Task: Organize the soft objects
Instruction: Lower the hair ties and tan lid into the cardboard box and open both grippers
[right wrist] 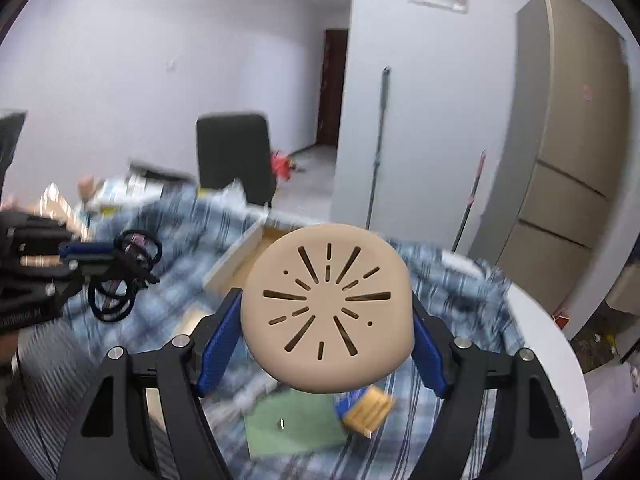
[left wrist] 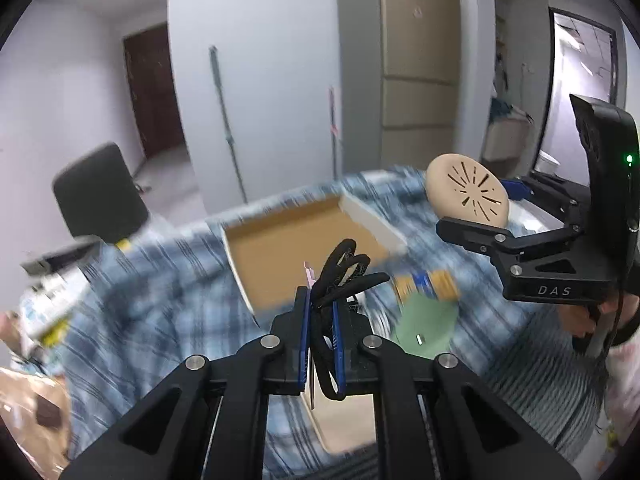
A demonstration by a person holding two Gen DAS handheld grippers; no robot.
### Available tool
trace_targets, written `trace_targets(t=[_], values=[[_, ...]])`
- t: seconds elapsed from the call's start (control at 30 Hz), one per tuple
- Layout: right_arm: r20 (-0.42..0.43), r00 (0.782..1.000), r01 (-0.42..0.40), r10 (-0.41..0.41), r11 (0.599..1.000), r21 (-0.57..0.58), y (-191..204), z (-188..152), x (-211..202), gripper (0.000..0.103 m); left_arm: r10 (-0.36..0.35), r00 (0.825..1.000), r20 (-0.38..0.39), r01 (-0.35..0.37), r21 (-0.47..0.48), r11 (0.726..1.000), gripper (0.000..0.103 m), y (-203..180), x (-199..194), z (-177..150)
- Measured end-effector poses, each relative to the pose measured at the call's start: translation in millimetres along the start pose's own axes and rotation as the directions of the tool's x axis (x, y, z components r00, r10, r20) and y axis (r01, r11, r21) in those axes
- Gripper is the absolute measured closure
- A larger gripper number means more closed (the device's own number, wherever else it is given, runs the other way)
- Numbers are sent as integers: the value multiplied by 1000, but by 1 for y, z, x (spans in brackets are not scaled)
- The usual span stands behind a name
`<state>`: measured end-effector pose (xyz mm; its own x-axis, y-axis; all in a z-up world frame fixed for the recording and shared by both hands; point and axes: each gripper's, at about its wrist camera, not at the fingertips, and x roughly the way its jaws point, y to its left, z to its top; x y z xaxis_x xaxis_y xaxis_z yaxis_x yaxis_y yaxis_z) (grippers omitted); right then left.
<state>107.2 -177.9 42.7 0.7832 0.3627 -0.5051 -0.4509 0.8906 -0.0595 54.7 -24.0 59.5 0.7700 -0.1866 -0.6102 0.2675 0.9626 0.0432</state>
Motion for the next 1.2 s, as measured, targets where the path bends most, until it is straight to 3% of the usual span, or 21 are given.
trace_targets(t=[0.13,0.27,0.4,0.53,0.7,0.83,0.97,1.03,1.1,1.13,1.2], values=[[82,995,45,-51,996,80,-9,47,-6,28,38,997,65,-34,-60,998,92,7,-7,42],[141,986,73,-94,987,145,-21,84,2,28,103,981,162,-69,-205,976,92,28,-6,81],[134,989,32,-58,981,192,-31,98,31,28,74,983,166,-24,-286,958,92,44,19,108],[60,996,50,-61,983,179,-31,81,74,27,59,994,95,-28,-298,954,92,54,64,114],[-107,994,51,-30,979,196,-39,36,142,27,61,997,-51,-74,-322,944,92,72,133,86],[-211,978,32,7,983,180,-43,7,178,27,-50,979,-197,-31,-390,920,92,84,185,57],[-261,963,-24,71,983,181,-40,-12,196,23,-10,962,-272,-90,-353,931,91,83,208,42],[-294,953,-26,73,986,163,-38,-18,202,21,-25,956,-292,-87,-364,928,77,83,214,39],[-305,951,1,44,989,146,-36,-20,204,16,-71,950,-303,-55,-388,920,27,83,217,38],[-298,954,11,33,989,145,-35,-20,201,13,-71,956,-283,-47,-390,920,19,82,214,38],[-283,959,13,33,987,160,-35,-18,196,8,-2,974,-227,-83,-365,927,17,83,205,44]])
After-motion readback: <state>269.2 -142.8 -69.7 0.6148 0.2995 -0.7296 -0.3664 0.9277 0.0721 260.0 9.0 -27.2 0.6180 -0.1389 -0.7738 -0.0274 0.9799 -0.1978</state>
